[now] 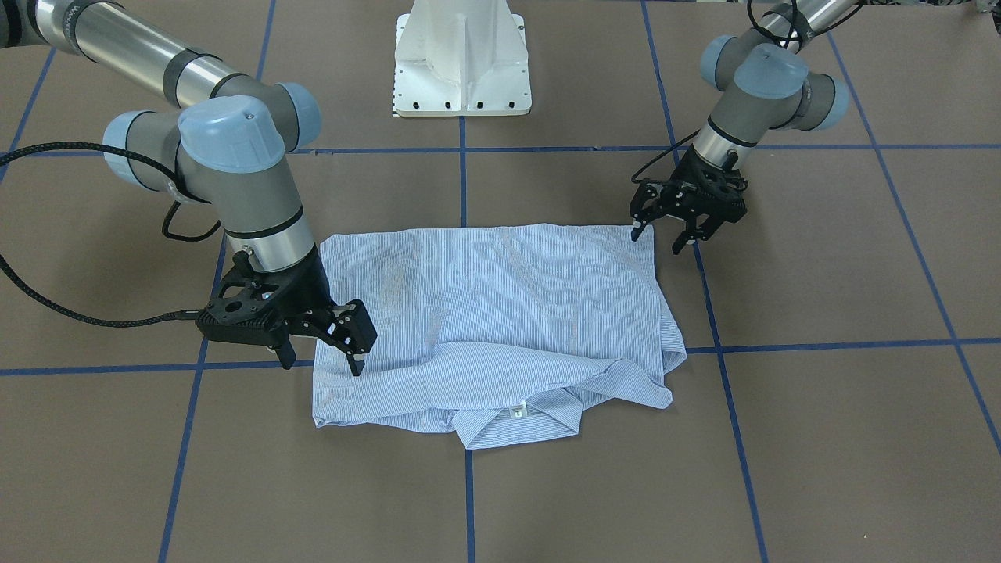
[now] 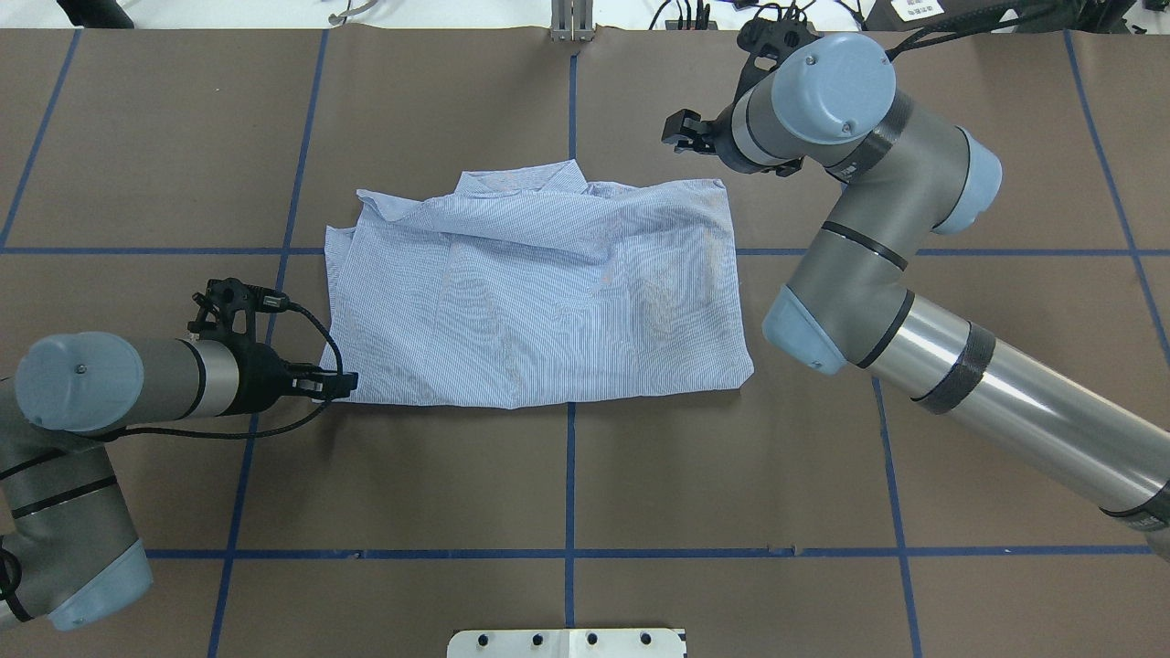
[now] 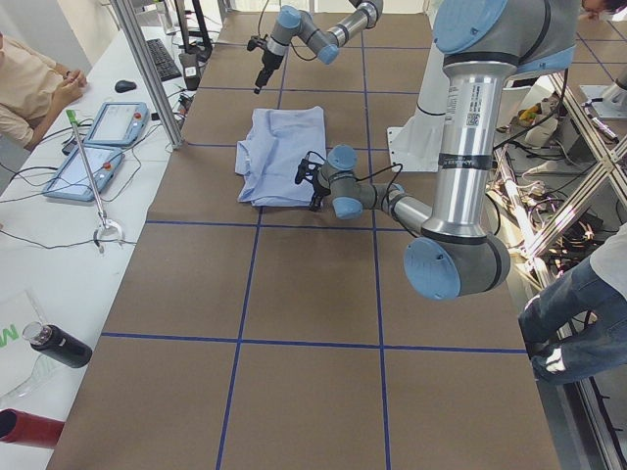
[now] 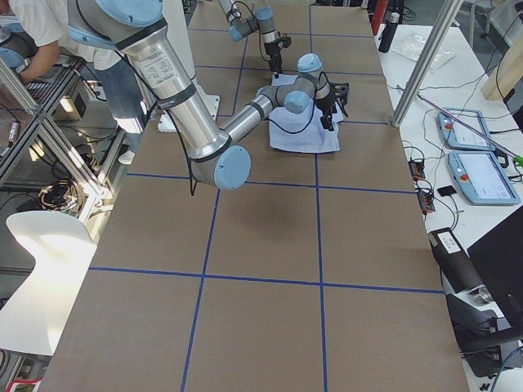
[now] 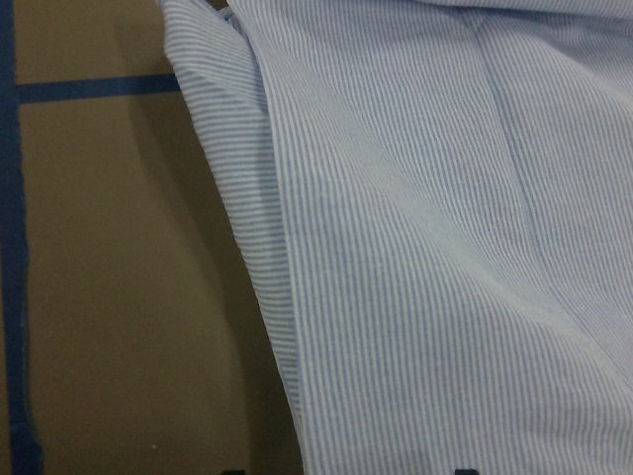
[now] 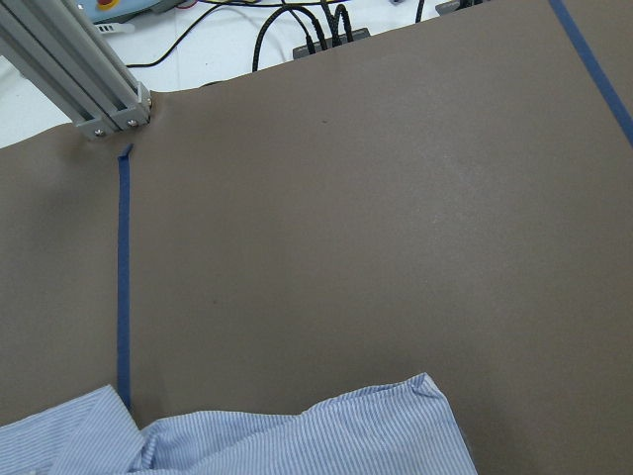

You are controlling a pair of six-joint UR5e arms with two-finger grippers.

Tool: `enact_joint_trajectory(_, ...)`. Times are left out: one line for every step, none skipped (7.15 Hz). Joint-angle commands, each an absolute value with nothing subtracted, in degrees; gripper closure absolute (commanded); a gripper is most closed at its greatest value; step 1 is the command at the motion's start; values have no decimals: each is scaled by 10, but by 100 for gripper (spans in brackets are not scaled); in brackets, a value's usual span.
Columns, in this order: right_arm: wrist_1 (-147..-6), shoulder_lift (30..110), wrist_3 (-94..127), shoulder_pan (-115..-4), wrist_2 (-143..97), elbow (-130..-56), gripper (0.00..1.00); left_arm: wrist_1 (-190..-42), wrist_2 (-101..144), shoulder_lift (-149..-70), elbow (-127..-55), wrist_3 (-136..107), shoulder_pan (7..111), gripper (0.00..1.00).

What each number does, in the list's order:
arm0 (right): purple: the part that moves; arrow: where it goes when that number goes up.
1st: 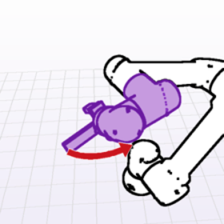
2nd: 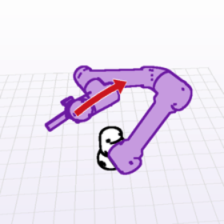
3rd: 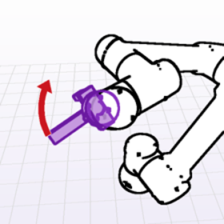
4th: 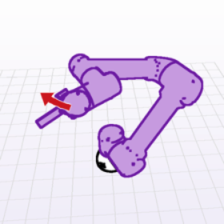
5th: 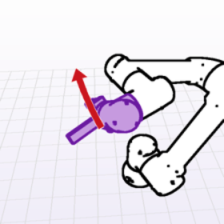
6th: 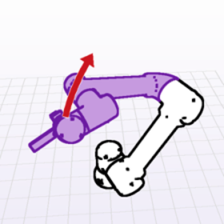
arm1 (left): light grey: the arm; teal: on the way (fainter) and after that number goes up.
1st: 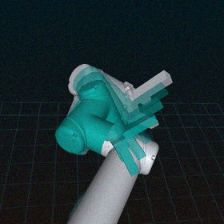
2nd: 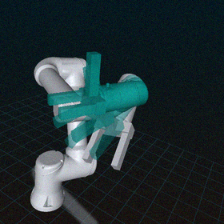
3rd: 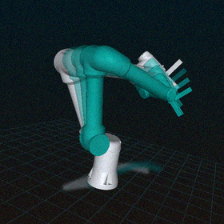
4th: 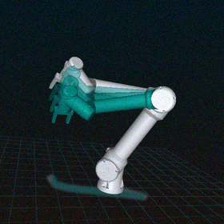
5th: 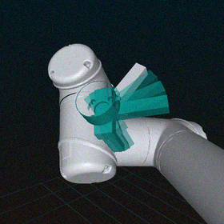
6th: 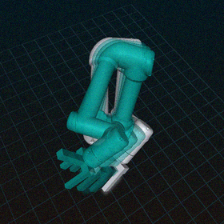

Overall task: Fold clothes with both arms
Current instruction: 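Lower the left gripper to the shirt side nearest it and grasp it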

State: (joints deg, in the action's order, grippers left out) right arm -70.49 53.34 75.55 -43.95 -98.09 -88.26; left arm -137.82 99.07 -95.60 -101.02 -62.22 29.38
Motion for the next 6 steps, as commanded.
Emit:
enact_joint_trajectory(-705, 534, 757, -439, -981, -885, 0, -1378, 987, -955, -1010, -633, 274, 45)
enact_joint_trajectory(-705, 535, 757, -439, -981, -886, 0, -1378, 987, -955, -1011, -633, 270, 48)
enact_joint_trajectory(-705, 535, 756, -439, -981, -886, 0, -1378, 986, -955, -1011, -633, 269, 59)
enact_joint_trajectory(-705, 535, 756, -439, -981, -887, 0, -1378, 983, -955, -1010, -633, 269, 92)
enact_joint_trajectory(-705, 535, 757, -438, -981, -887, 0, -1378, 980, -954, -1011, -633, 270, 100)
enact_joint_trajectory(-705, 535, 756, -438, -981, -886, 0, -1378, 974, -953, -1011, -630, 272, 100)
